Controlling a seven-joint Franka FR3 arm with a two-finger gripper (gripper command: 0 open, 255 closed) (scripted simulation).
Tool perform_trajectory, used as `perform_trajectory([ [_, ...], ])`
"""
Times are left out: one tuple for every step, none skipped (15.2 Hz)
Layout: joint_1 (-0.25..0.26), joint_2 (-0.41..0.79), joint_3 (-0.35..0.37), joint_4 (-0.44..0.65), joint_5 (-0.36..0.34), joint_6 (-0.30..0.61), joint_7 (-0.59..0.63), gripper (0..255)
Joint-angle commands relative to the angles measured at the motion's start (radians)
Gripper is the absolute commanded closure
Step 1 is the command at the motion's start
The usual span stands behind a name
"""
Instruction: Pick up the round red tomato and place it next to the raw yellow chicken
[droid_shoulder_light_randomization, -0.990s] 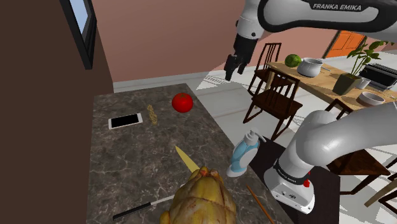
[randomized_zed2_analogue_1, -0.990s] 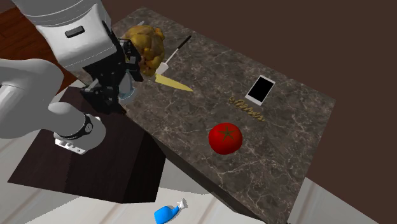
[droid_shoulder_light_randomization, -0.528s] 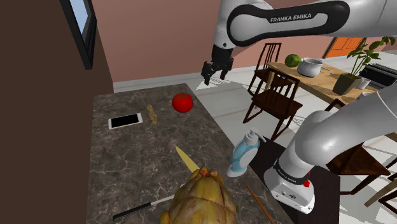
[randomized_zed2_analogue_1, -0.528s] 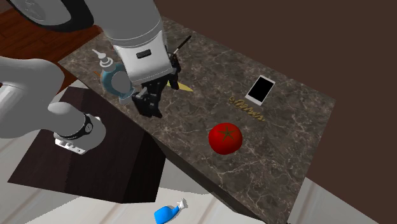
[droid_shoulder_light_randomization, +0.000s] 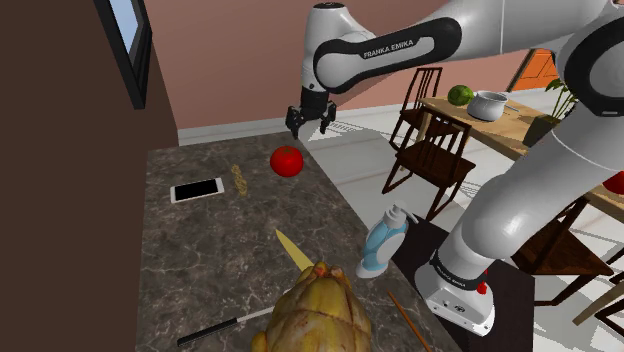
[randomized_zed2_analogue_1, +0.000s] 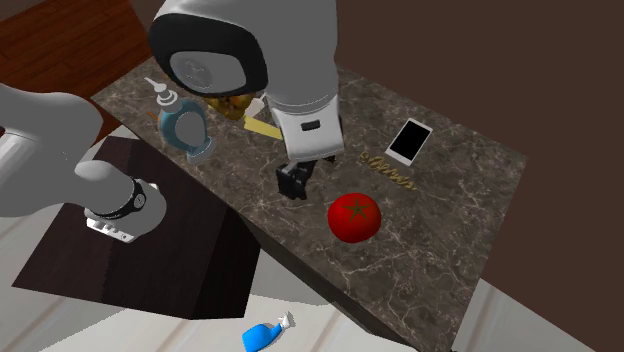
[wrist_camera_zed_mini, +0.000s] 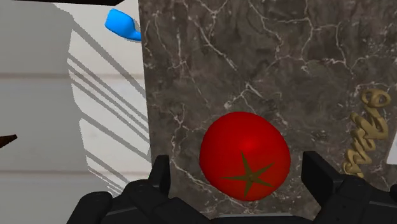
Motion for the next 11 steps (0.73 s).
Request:
perform_trajectory([
  [-0.007,0.081,0.012,0.058,-0.024,0.022,0.069,0],
  [-0.009,0.121,0.016,0.086,-0.037,0.033,0.100,0],
  [-0.011,0.160,0.017,0.115,-0.050,0.042,0.131,0],
  [-0.012,0.200,0.018,0.145,-0.063,0.050,0.162,0],
  [-0.011,0.240,0.017,0.177,-0.077,0.056,0.192,0],
  [-0.011,0.279,0.016,0.210,-0.090,0.061,0.221,0],
  [-0.009,0.306,0.014,0.233,-0.098,0.064,0.240,0],
  [-0.009,0.312,0.012,0.227,-0.100,0.075,0.242,0],
  [-0.009,0.319,0.011,0.222,-0.103,0.087,0.243,0],
  [-0.009,0.325,0.010,0.216,-0.105,0.099,0.245,0],
  [-0.009,0.332,0.009,0.211,-0.108,0.110,0.247,0],
])
